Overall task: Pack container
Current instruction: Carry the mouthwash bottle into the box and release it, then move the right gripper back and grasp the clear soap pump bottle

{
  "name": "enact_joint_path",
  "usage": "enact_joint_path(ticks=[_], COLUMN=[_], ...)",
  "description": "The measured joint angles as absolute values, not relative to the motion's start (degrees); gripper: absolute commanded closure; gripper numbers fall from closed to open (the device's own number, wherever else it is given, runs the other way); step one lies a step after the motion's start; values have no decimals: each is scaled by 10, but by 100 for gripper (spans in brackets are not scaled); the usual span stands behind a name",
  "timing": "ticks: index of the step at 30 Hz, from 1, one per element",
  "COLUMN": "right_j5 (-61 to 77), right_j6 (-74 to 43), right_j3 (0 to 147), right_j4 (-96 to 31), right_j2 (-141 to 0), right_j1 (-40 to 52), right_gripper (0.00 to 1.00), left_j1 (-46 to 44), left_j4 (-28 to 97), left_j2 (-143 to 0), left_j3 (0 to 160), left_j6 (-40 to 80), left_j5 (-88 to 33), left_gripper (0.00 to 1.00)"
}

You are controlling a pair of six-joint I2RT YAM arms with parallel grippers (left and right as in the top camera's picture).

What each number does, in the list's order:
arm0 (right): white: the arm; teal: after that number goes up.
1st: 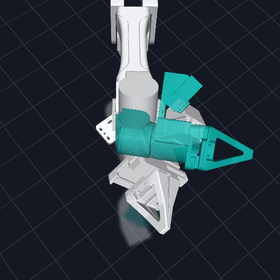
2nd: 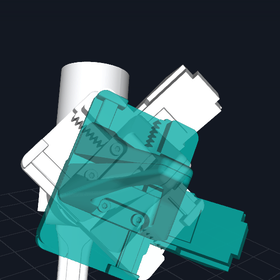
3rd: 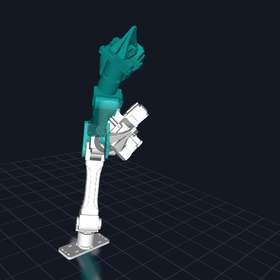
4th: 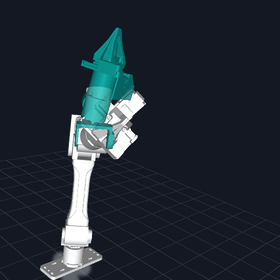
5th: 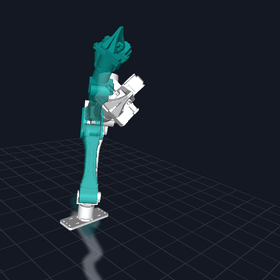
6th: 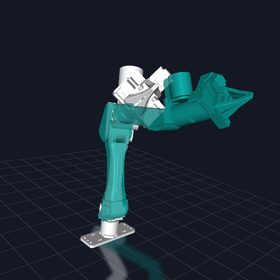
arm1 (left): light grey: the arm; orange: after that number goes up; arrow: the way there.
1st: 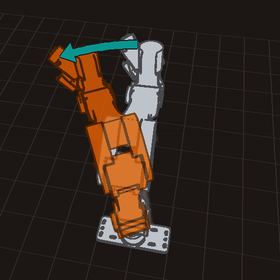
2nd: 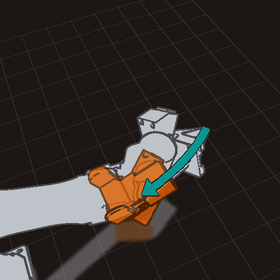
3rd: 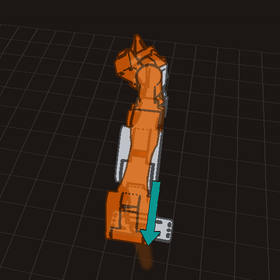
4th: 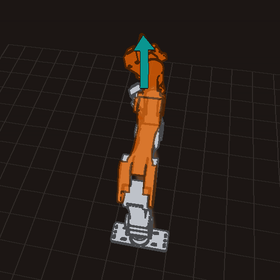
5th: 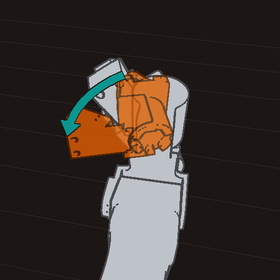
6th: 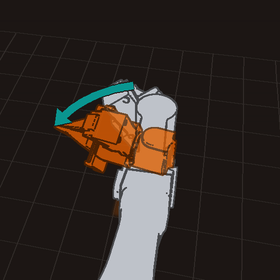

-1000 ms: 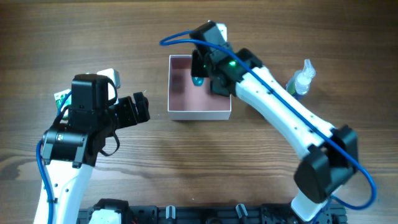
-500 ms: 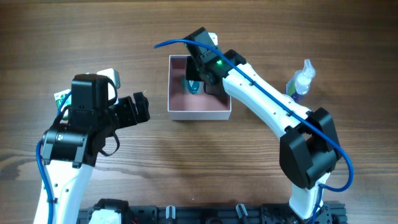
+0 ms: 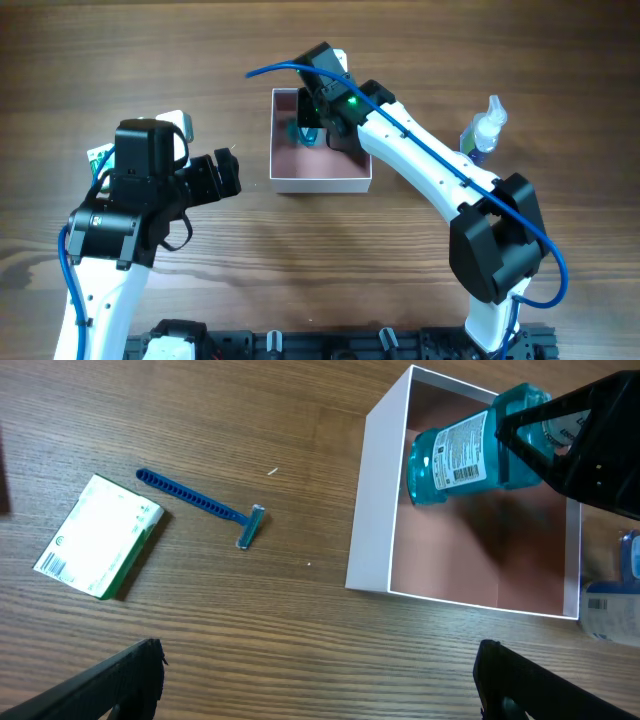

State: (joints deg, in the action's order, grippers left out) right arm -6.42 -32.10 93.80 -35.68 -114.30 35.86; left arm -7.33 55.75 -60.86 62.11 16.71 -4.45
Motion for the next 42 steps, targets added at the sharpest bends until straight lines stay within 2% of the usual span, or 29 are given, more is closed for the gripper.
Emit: enact_joint_path(ticks=[2, 3, 4, 7, 10, 26, 35, 40, 42], right_j5=[-64, -64, -64, -64, -64, -62, -48, -72, -86], right_j6=[-321, -320, -320, -317, -317, -302, -235, -208, -202], right_j3=[938, 938, 938, 938, 938, 938, 938, 938, 938], right_j4=[-357, -358, -359, -359, -359, -376, -483, -535, -546], right_j2=[-1143, -1143, -1143, -1143, -1143, -1141, -1056, -936, -875], right_j1=[359, 359, 359, 359, 359, 359, 359, 352, 336], right_gripper=[64, 55, 51, 49, 38, 27, 20, 1, 0], left_j1=[-73, -73, -73, -73, -73, -73, -73, -73, -73], left_j4=[557, 557, 557, 557, 557, 557, 557, 557, 557], left_j2=[-609, -609, -609, -609, -609, -609, -609, -609, -609], left_j3=[621, 621, 621, 621, 621, 621, 621, 621, 621], left_j6=[167, 167, 167, 167, 167, 167, 167, 167, 167], left_j5=[-44, -44, -44, -44, -44, -44, -44, -44, -44], left_gripper=[0, 0, 0, 0, 0, 0, 0, 0, 0])
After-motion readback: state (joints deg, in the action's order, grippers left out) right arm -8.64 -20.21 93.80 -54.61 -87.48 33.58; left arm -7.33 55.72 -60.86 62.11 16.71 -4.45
